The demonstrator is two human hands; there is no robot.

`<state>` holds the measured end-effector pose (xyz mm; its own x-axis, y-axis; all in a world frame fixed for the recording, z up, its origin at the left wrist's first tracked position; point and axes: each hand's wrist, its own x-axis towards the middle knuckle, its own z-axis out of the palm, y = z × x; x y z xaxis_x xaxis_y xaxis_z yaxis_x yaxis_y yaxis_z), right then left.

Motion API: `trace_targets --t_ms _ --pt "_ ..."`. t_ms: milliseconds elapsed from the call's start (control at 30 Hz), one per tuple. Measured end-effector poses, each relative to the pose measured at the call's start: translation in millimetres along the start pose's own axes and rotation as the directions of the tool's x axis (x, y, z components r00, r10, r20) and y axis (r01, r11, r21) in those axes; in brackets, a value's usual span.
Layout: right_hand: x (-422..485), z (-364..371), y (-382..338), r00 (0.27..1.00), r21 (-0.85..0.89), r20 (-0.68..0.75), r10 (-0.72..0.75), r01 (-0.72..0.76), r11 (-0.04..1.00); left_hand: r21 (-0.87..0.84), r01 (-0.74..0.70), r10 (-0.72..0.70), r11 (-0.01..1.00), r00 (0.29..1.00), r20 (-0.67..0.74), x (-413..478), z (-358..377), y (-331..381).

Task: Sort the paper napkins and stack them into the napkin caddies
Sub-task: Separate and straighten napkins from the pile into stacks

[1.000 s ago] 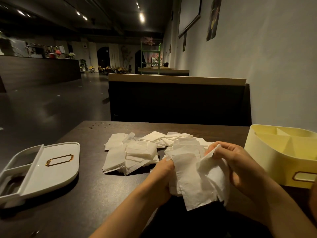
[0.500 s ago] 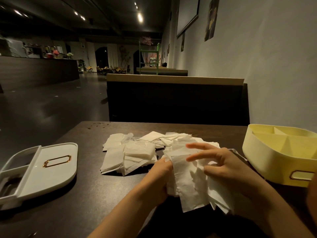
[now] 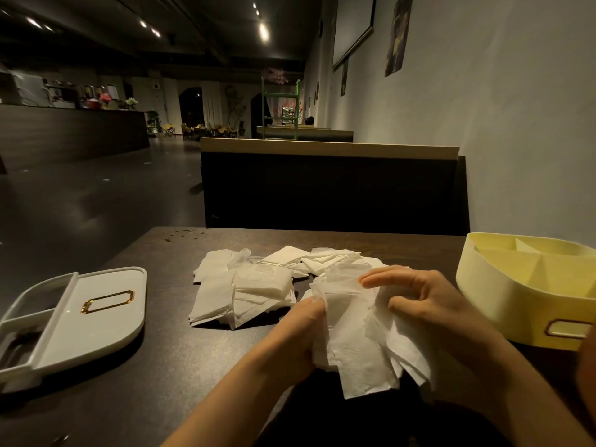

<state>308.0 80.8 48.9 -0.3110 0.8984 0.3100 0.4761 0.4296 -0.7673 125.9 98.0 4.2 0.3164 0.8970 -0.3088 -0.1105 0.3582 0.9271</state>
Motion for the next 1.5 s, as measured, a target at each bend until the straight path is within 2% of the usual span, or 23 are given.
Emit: trace_targets --t_ms 67,200,300,433,533,667,767,1000,1067,1267,1400,1500 --pt "-2.0 -2.0 -1.3 1.000 0.001 0.001 0.021 -0.021 1.000 0.007 -0.024 0.024 1.000 1.000 -0.002 1.7 -0.8 -0.8" --pt "-1.0 4.3 -1.8 0.985 -0.074 0.169 0.022 -0.009 0.997 0.009 -0.024 0.024 1.000 1.000 0.017 -0.4 0.5 -0.3" --pt "2.3 9.2 1.9 0.973 -0.138 0.230 0.000 0.032 0.990 0.028 -0.030 0.029 0.999 0.999 0.027 -1.9 0.0 -1.0" --pt "4.7 10.8 3.3 0.981 -0.190 0.189 -0.048 0.084 0.978 0.012 -0.029 0.029 1.000 0.999 0.026 -2.1 0.3 0.9" --pt "3.8 9.4 1.4 0.991 -0.179 0.118 -0.054 0.075 0.981 -0.013 -0.028 0.028 1.000 0.997 0.075 -4.7 2.2 3.3" --pt "2.0 9.3 0.1 0.993 -0.168 0.109 -0.038 0.056 0.984 -0.016 -0.042 0.044 0.999 0.995 0.095 -5.3 2.8 4.1" --pt "-0.3 5.6 -2.7 0.999 -0.100 0.043 -0.029 0.033 0.994 -0.015 -0.044 0.045 0.999 0.992 0.116 -6.7 2.4 3.6" --pt "-5.8 -1.2 -8.8 0.989 0.126 -0.091 0.113 -0.101 0.987 -0.011 -0.082 0.083 0.997 0.991 0.106 -7.2 2.5 1.0" --pt "-6.2 -1.5 -7.9 0.978 0.176 -0.160 0.133 -0.105 0.979 0.017 -0.080 0.079 0.997 0.993 0.083 -5.9 2.1 0.9" --pt "-6.0 -0.6 -6.8 0.946 0.220 -0.297 0.129 -0.064 0.974 0.026 -0.072 0.066 0.997 0.981 0.181 -10.3 2.3 1.6" --pt "-7.3 -7.0 -7.6 0.935 0.363 -0.319 0.156 -0.031 0.931 -0.061 0.002 0.011 0.998 0.976 0.218 -14.5 2.3 6.8" --pt "-10.1 -16.7 -11.0 0.947 0.531 -0.258 0.190 -0.025 0.847 -0.155 0.055 -0.020 0.986 0.975 0.223 -18.5 3.7 12.8"
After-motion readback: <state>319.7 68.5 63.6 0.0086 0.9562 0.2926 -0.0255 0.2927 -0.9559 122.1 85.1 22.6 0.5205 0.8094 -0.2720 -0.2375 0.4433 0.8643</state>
